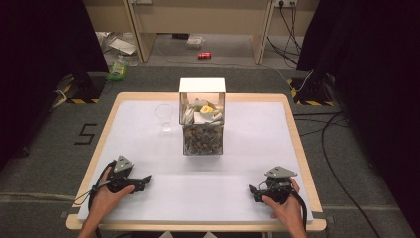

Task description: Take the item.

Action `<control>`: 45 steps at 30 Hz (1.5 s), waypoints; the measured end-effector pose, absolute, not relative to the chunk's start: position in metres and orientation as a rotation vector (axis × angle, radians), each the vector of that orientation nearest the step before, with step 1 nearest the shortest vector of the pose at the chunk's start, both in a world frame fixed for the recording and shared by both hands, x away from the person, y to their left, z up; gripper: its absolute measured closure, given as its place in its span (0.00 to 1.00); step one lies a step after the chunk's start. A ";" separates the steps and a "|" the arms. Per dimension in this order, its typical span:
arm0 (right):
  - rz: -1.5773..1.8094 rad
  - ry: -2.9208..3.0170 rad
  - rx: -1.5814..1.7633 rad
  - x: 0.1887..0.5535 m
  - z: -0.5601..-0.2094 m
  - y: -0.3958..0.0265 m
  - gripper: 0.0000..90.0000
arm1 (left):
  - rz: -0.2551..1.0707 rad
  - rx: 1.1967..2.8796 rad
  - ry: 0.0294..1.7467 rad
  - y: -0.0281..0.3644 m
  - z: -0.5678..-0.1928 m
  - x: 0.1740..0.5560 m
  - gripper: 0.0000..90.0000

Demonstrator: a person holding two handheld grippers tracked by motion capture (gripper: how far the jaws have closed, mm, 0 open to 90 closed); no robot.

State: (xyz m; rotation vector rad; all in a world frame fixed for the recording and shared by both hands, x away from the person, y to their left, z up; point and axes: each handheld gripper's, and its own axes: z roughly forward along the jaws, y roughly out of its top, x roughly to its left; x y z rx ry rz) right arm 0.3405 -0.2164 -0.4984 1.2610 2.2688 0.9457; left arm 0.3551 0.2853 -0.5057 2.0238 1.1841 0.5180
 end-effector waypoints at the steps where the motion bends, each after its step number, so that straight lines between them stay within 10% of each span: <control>1: 0.946 2.269 1.262 0.341 -0.498 -0.216 0.06 | 0.517 2.024 1.184 0.285 -0.506 0.355 0.13; 18: 0.944 2.268 1.259 0.341 -0.498 -0.216 0.06 | 0.512 2.009 1.132 0.282 -0.498 0.353 0.18; 45: 0.946 2.270 1.261 0.341 -0.499 -0.217 0.06 | 0.370 1.840 0.824 0.232 -0.378 0.365 0.30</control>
